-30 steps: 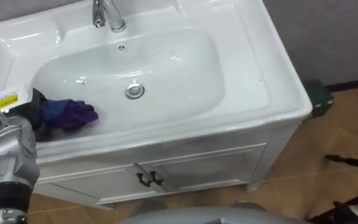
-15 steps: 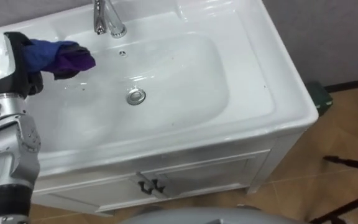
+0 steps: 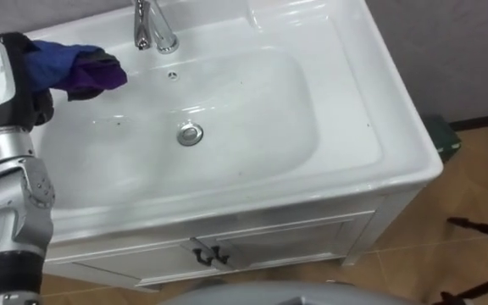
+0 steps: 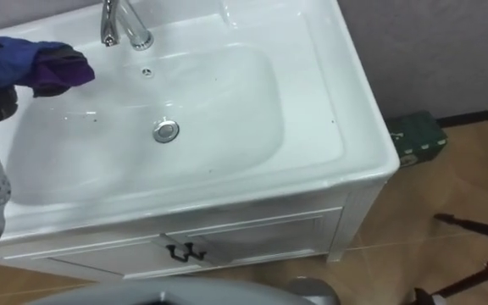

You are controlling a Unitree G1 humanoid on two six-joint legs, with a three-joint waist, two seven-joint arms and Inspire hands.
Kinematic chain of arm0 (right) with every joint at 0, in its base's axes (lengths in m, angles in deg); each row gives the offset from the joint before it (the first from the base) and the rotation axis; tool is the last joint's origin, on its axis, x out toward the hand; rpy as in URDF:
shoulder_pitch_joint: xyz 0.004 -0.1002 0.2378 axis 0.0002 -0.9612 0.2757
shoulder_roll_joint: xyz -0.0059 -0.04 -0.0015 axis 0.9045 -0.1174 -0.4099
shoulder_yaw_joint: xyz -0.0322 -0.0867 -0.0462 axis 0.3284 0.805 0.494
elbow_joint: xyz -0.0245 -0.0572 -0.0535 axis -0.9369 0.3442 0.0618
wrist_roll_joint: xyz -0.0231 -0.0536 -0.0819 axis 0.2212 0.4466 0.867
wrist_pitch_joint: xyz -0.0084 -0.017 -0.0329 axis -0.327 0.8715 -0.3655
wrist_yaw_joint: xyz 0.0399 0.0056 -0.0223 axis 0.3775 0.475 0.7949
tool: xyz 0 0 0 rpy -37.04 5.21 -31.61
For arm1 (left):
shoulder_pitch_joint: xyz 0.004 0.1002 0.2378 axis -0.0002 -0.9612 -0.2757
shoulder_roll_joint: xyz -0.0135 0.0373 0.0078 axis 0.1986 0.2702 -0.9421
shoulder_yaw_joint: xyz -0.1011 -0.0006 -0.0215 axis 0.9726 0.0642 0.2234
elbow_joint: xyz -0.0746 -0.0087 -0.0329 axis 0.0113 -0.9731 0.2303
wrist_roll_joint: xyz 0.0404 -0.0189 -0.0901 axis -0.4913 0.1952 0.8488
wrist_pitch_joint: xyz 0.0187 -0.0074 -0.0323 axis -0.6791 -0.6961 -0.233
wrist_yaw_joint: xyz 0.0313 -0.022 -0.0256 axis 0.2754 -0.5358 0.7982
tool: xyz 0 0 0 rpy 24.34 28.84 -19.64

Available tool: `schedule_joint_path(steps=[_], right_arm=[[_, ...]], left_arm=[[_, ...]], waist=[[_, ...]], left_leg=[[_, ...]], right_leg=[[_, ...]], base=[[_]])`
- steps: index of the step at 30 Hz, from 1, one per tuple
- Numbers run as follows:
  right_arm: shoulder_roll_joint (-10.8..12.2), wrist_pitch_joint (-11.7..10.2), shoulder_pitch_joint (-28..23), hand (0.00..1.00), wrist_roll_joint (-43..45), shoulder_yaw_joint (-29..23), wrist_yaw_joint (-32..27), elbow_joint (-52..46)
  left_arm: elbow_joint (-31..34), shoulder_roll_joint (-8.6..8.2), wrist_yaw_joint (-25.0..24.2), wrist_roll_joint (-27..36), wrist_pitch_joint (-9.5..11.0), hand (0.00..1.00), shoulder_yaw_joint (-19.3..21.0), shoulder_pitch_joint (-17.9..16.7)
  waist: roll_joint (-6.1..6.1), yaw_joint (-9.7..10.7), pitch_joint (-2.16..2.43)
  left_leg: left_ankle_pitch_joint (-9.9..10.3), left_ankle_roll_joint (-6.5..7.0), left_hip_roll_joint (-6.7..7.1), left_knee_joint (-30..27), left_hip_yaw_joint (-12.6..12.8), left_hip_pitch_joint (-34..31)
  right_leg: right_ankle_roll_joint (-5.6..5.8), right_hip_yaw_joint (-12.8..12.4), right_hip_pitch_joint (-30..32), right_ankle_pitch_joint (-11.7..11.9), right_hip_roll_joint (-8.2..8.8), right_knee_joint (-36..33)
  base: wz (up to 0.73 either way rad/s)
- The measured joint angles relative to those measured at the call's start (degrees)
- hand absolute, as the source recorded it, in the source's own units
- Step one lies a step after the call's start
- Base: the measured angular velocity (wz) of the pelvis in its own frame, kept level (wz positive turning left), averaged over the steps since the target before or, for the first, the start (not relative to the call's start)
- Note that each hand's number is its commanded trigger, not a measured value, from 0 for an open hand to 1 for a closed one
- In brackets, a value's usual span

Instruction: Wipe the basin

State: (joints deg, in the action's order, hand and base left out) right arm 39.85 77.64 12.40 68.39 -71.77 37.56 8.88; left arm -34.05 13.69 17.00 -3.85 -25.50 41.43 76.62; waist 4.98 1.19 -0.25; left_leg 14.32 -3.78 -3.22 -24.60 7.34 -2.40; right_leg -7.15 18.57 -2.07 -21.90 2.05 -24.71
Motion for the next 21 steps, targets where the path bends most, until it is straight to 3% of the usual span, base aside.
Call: schedule_joint_path(steps=[7,11,15,19,21], right_arm=[[-0.02,0.49,-0.26,0.0,-0.28,-0.07,0.65,-0.03],[-0.09,0.54,0.2,0.0,-0.28,-0.72,0.99,-0.04],[-0.04,0.54,0.71,0.0,-0.34,-2.23,1.61,-0.09],[-0.05,0.61,0.35,0.0,-1.99,-2.35,1.79,-0.41],[-0.05,1.03,0.0,0.0,-2.36,-2.53,1.95,-0.45]], left_arm=[[0.07,0.0,2.23,-0.16,0.12,1.0,1.65,-2.41],[0.19,0.01,2.26,-0.15,-0.07,1.0,3.58,-2.41],[0.75,0.01,2.26,-0.15,-0.31,1.0,6.5,-2.52],[1.23,0.0,3.16,-0.06,-0.56,1.0,7.56,-5.71],[1.23,0.0,3.25,-0.03,-0.67,1.0,8.05,-8.01]], waist=[[0.4,-1.83,0.27],[0.36,-3.15,0.3],[0.34,-3.27,0.28],[0.29,-3.18,0.27],[0.31,-3.31,0.53]], left_leg=[[0.0,0.0,0.02,0.04,-0.24,-0.11],[-0.01,-0.01,0.71,0.67,-3.02,-0.09],[-0.02,-0.02,1.03,1.29,-4.06,-0.03],[-0.05,-0.04,1.12,1.43,-4.33,0.12],[-0.04,-0.02,1.18,1.27,-4.33,0.13]], right_leg=[[-0.01,-0.07,0.05,0.0,-0.01,0.06],[0.0,0.46,-0.01,0.0,0.05,0.09],[0.02,1.19,-0.07,0.0,0.15,0.21],[0.26,2.14,-0.87,0.18,0.16,1.06],[0.28,2.07,-0.91,0.18,0.17,1.07]], base=[[0.01],[0.07],[0.1],[0.1],[0.03]])
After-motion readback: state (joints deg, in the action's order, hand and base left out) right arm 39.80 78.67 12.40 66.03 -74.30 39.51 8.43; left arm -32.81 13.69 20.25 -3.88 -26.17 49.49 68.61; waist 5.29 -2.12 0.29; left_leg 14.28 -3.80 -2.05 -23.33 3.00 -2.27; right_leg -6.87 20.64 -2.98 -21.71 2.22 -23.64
